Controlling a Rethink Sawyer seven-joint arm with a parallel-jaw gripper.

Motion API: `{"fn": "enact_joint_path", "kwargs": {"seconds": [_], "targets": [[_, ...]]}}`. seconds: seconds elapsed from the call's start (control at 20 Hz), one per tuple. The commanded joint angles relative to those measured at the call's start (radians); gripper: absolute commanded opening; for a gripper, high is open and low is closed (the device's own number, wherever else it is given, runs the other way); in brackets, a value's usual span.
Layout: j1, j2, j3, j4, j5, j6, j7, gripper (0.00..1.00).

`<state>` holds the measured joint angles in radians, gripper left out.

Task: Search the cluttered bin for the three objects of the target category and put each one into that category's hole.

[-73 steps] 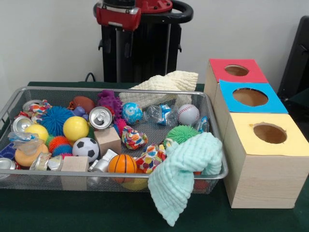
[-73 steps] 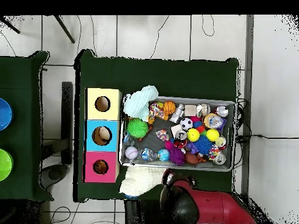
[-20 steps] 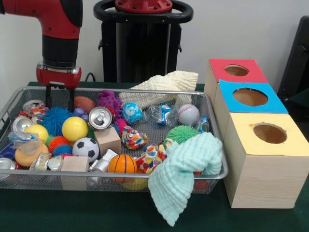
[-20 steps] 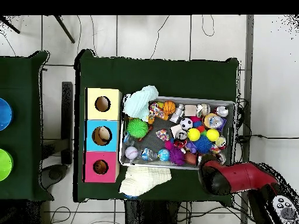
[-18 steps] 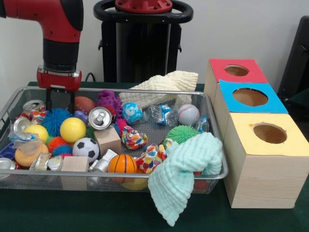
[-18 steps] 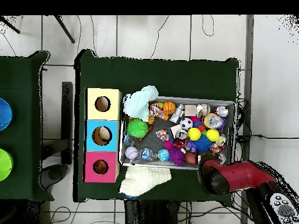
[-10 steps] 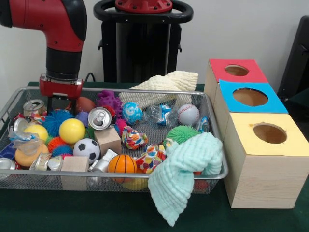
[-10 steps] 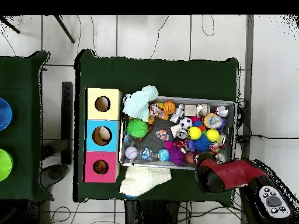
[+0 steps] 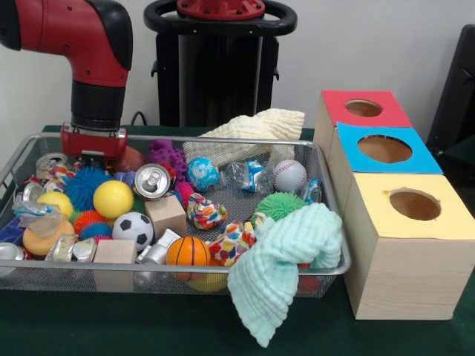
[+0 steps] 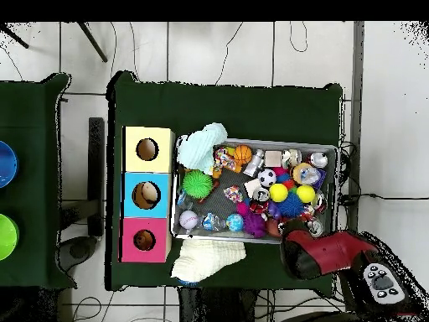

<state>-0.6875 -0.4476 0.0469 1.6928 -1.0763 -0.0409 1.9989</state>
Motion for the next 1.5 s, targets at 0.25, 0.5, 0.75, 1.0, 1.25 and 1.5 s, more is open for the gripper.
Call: {"fn": "enact_joint_path", "kwargs": {"seconds": [0.25,0.5,0.75,1.0,1.25,1.5], "targets": [[0.069,0.087,0.033,-0.097,0.111,-0.126,0.128,0.0],[0.045,0.082,0.12,-0.048,0.122,-0.084,0.122,0.0],[0.086,0.079,0.113,-0.009,0.183,-0.067,0.152,0.0],[0.144,0.048,0.083,0.048,0.267,-0.053,0.189,0.0],[0.19,0.039,0.062,0.072,0.334,-0.064,0.197,0.0],[0.228,0.042,0.061,0.091,0.397,-0.066,0.201,0.0]]}}
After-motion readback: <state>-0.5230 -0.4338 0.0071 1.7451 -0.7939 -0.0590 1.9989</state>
